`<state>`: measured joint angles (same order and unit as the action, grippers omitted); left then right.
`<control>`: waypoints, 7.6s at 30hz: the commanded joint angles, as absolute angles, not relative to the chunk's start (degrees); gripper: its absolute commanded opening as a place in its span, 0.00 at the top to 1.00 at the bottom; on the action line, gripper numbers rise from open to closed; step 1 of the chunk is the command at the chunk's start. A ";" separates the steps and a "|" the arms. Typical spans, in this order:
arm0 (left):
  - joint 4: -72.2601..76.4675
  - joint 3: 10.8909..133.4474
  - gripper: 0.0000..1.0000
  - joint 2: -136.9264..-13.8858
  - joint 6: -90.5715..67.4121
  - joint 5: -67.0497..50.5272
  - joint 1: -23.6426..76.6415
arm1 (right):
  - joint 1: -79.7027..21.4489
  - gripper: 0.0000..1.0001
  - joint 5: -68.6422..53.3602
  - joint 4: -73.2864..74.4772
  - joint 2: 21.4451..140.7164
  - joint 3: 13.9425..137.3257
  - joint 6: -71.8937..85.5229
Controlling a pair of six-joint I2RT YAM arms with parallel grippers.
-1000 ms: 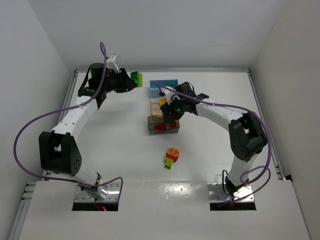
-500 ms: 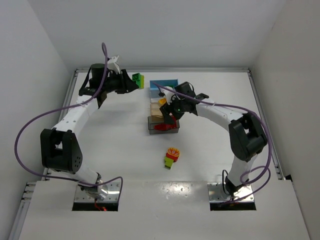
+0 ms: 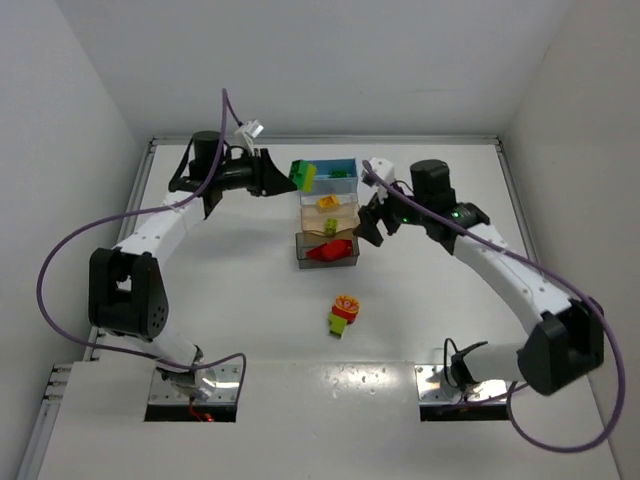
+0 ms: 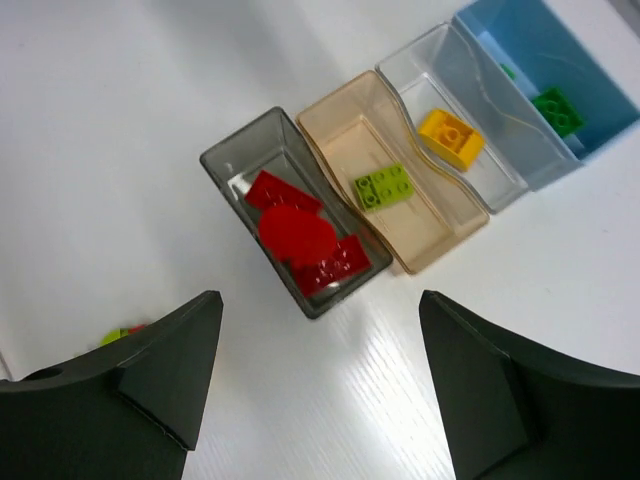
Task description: Sort the legos into containers by color
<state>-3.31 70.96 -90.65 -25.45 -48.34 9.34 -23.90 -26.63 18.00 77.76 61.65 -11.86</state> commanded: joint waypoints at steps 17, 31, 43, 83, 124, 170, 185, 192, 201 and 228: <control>11.05 79.63 0.83 -104.15 -29.70 -83.14 22.41 | -9.15 0.28 -66.78 26.09 76.98 60.38 -0.88; 12.22 76.20 0.83 -103.45 -27.86 -85.25 21.27 | -4.31 0.30 -84.90 22.85 90.35 69.52 7.73; 12.22 76.20 0.83 -102.92 -28.39 -85.25 21.80 | -7.73 0.30 -79.63 15.30 92.72 70.22 12.04; 48.16 67.76 0.89 -99.58 -54.76 -71.54 17.58 | -6.86 0.95 -74.54 36.38 86.92 66.71 -9.48; -11.43 113.11 0.48 -130.69 -13.62 -8.53 19.69 | -0.70 0.94 -67.59 29.88 86.57 64.60 -5.10; 28.61 89.26 0.35 -118.30 -55.65 -73.33 22.51 | -20.65 0.94 -23.64 24.87 75.94 65.92 -31.38; -22.59 103.46 0.35 -116.89 -16.35 -60.99 22.68 | -20.13 0.94 -23.12 23.82 75.41 63.81 -30.85; -22.59 102.74 0.35 -115.23 -16.35 -63.98 24.34 | -20.13 0.94 -22.59 22.59 76.46 64.34 -31.37; -21.45 102.13 0.31 -113.38 -15.29 -66.53 26.28 | -20.65 0.94 -23.64 19.78 79.53 63.81 -31.90; -20.92 102.66 0.31 -114.52 -16.87 -61.70 26.81 | -24.17 0.94 -23.65 18.02 81.47 67.41 -31.38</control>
